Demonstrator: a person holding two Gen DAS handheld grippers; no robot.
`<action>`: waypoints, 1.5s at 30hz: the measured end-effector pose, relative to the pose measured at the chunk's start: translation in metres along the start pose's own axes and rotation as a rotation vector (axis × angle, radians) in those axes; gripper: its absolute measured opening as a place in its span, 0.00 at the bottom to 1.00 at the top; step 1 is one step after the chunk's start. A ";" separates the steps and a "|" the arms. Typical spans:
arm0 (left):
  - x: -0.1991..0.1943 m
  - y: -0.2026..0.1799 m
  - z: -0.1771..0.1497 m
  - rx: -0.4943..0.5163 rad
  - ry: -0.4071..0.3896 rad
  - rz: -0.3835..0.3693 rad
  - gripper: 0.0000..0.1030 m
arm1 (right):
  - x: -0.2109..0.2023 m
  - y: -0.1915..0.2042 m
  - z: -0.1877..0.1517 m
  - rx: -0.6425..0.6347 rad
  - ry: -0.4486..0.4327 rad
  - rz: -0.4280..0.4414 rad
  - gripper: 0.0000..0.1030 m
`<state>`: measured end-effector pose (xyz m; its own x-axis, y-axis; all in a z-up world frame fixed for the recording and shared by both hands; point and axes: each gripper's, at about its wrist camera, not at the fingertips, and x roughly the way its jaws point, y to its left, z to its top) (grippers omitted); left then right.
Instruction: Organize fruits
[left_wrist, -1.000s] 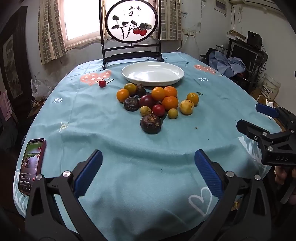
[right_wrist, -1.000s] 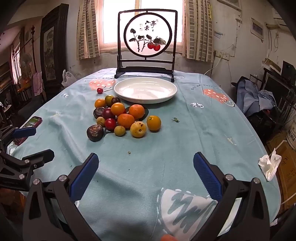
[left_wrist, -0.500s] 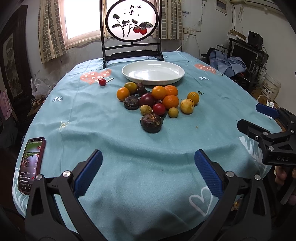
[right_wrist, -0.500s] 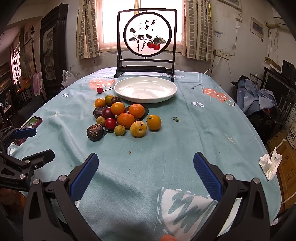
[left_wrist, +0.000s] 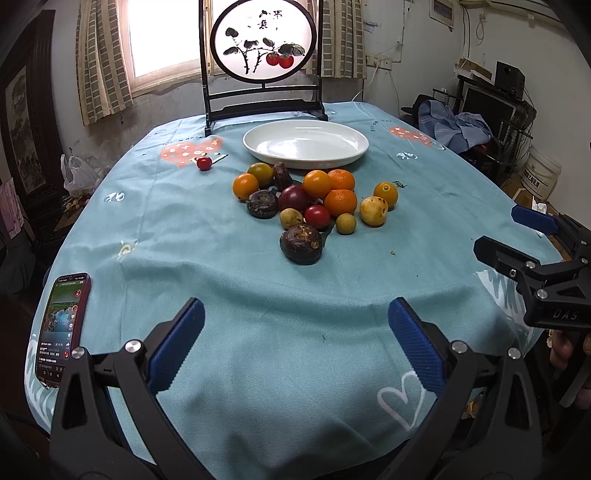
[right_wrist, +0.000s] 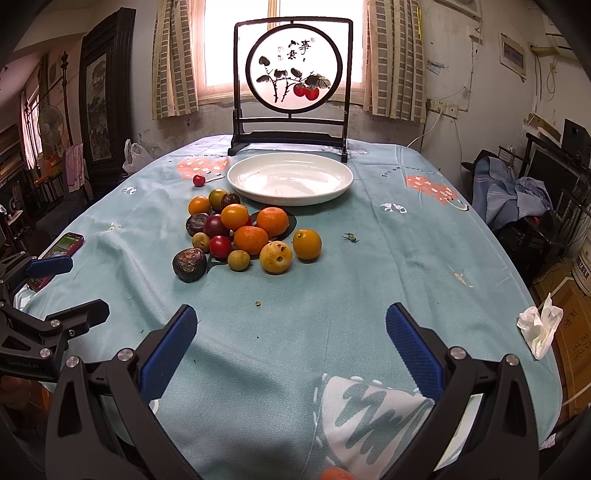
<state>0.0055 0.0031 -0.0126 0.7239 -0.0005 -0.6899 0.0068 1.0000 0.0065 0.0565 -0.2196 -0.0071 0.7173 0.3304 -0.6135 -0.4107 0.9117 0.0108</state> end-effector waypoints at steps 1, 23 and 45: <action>0.000 0.000 0.000 0.000 0.000 0.001 0.98 | 0.000 0.000 0.000 0.000 0.000 0.000 0.99; 0.001 0.001 -0.001 -0.003 0.006 -0.002 0.98 | 0.002 0.000 0.001 0.001 0.001 0.002 0.99; 0.011 0.005 -0.003 -0.026 0.026 -0.011 0.98 | 0.015 -0.006 -0.003 0.024 0.022 0.022 0.99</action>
<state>0.0112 0.0077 -0.0223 0.7057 -0.0114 -0.7084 -0.0038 0.9998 -0.0198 0.0682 -0.2205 -0.0191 0.6956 0.3452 -0.6301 -0.4124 0.9100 0.0433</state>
